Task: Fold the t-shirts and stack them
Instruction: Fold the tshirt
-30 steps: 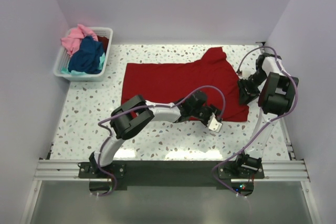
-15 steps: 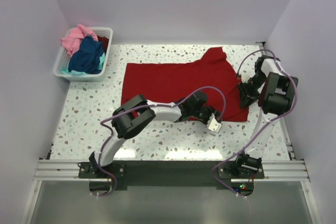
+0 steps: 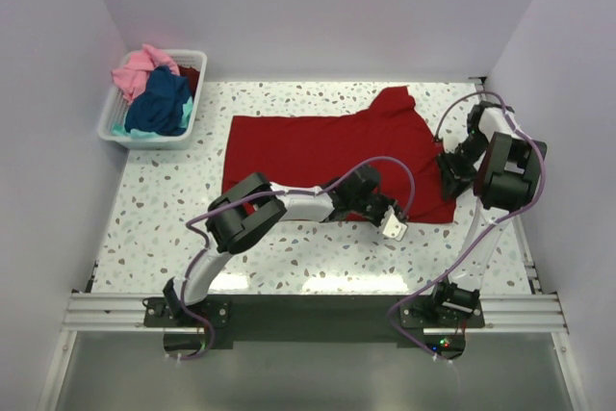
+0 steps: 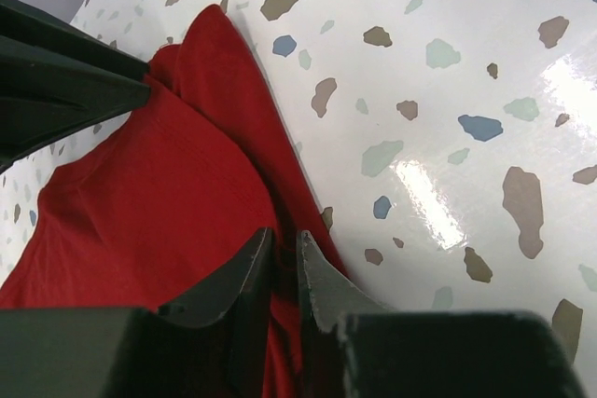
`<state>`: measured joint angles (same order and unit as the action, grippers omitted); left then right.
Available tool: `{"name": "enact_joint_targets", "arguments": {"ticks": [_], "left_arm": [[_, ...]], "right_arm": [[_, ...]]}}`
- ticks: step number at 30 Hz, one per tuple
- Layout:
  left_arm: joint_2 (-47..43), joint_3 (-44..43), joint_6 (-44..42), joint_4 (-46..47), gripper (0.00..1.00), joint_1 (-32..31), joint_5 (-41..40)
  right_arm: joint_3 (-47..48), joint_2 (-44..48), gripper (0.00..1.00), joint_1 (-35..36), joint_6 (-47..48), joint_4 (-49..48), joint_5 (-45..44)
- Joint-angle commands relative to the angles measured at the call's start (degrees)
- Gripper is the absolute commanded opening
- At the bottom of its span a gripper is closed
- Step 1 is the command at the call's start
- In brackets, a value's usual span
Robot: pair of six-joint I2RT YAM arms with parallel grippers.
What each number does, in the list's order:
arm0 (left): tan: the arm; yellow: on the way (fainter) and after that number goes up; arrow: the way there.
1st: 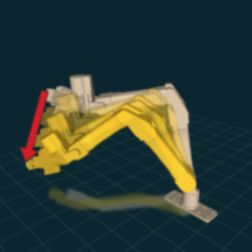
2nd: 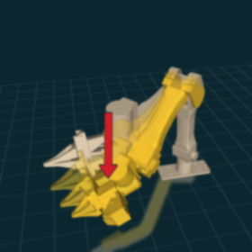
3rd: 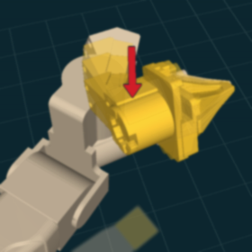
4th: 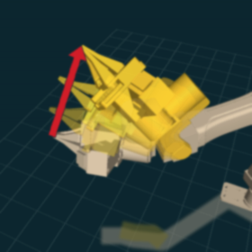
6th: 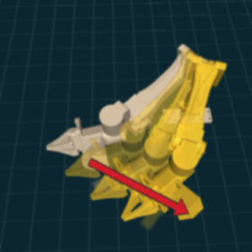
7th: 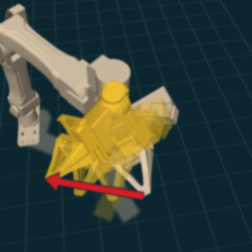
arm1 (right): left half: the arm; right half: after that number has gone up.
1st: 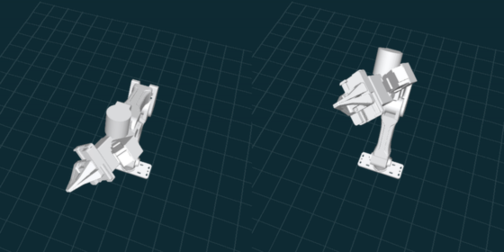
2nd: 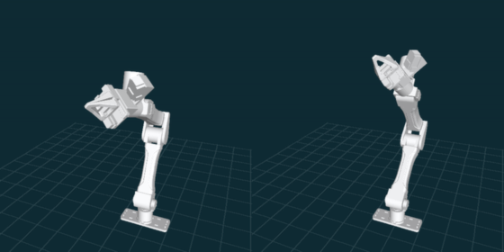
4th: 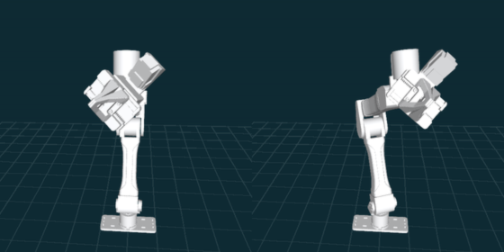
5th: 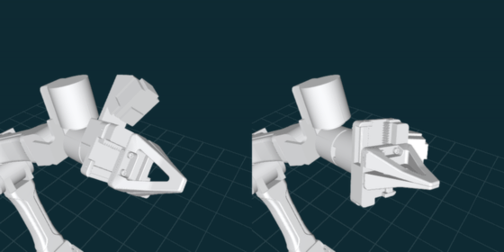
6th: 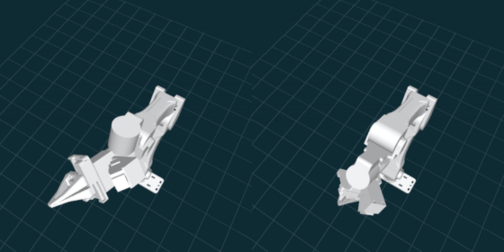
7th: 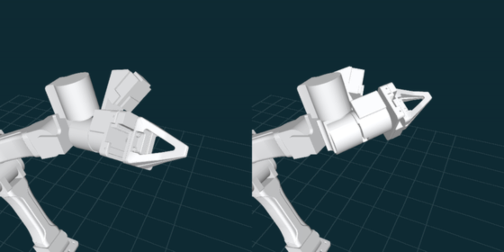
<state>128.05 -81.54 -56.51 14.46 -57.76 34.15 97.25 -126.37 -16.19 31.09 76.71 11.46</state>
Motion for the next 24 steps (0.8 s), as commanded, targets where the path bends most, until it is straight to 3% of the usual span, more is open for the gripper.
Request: {"name": "enact_joint_targets", "arguments": {"ticks": [1,8,11,24], "left_arm": [[-0.70,-2.22,0.44,1.19,0.20,0.28,1.36],[-0.87,-2.66,0.70,1.36,0.11,0.45,1.00],[-1.40,-3.01,2.01,1.45,0.01,0.72,1.00],[-3.78,-4.24,14.58,7.95,0.00,8.00,0.04]], "right_arm": [[1.62,1.13,0.39,-0.25,-0.07,4.77,0.13],[2.15,0.68,0.01,-0.25,0.46,6.35,2.24],[3.29,1.29,0.00,-0.25,1.16,7.23,3.83],[14.01,-0.81,0.00,-0.25,-2.43,8.02,13.84]]}}
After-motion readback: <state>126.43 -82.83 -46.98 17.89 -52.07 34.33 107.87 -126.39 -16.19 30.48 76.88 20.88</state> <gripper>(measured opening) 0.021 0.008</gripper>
